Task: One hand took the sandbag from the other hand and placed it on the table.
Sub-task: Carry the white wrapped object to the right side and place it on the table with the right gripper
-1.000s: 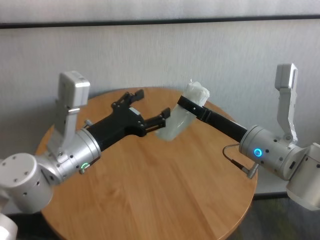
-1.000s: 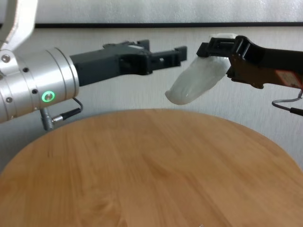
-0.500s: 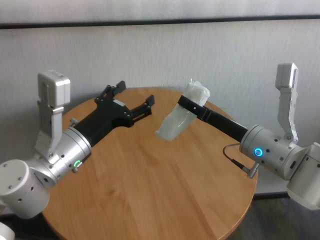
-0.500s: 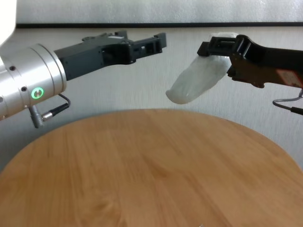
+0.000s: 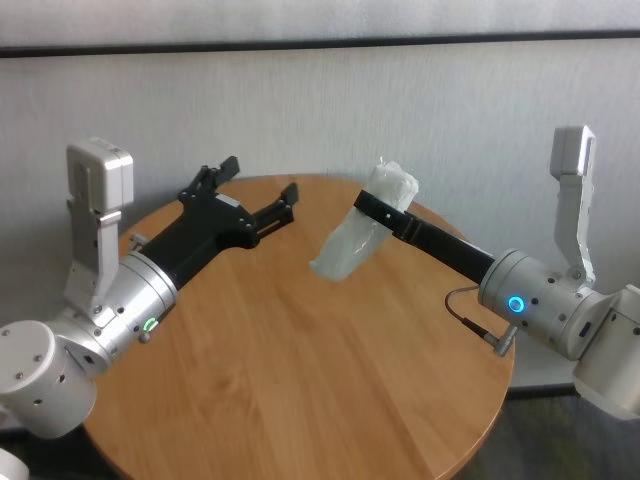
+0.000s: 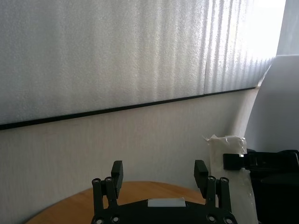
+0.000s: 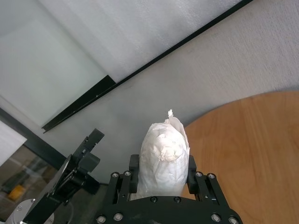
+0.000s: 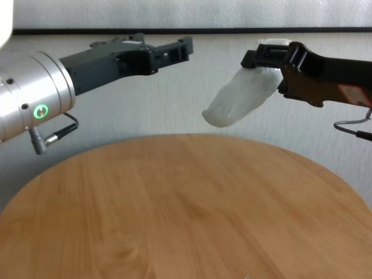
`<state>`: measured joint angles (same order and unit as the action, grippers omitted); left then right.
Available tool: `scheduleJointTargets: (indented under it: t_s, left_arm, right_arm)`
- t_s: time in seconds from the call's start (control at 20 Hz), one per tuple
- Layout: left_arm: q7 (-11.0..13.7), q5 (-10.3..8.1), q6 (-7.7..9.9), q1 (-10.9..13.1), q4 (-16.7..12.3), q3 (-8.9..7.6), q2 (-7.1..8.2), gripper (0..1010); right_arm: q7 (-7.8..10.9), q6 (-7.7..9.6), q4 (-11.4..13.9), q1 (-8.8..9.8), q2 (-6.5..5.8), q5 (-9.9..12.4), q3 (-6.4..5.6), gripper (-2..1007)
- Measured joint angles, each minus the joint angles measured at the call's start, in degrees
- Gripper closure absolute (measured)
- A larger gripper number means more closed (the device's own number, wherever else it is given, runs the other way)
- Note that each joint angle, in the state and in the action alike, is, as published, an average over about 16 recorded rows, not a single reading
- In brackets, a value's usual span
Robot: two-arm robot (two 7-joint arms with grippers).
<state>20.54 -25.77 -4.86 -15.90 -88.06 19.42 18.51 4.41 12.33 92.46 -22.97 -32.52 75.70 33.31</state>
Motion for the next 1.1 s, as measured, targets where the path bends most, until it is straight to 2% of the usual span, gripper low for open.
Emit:
scheduleJointTargets:
  t_s: [0.25, 0.6, 0.85, 1.1]
  left_arm:
    - [-1.45, 1.4, 1.78, 0.51, -0.67, -0.71, -0.35, 9]
    - [-3.4, 3.31, 6.48, 1.0, -1.71, -1.19, -0.33, 9]
    - [-3.88, 4.01, 9.47, 1.05, -2.12, -1.16, -0.11, 9]
    - [-4.04, 4.31, 10.74, 1.02, -2.28, -1.05, 0.1, 9]
  right_arm:
    - [0.07, 0.04, 0.01, 0.0, 0.0, -0.01, -0.03, 440]
    - [0.13, 0.04, 0.04, 0.02, -0.03, 0.03, -0.13, 440]
    - [0.47, -0.01, 0.04, 0.0, -0.04, 0.07, -0.17, 440]
    - [0.95, 0.11, -0.07, -0.16, -0.03, 0.03, -0.02, 440]
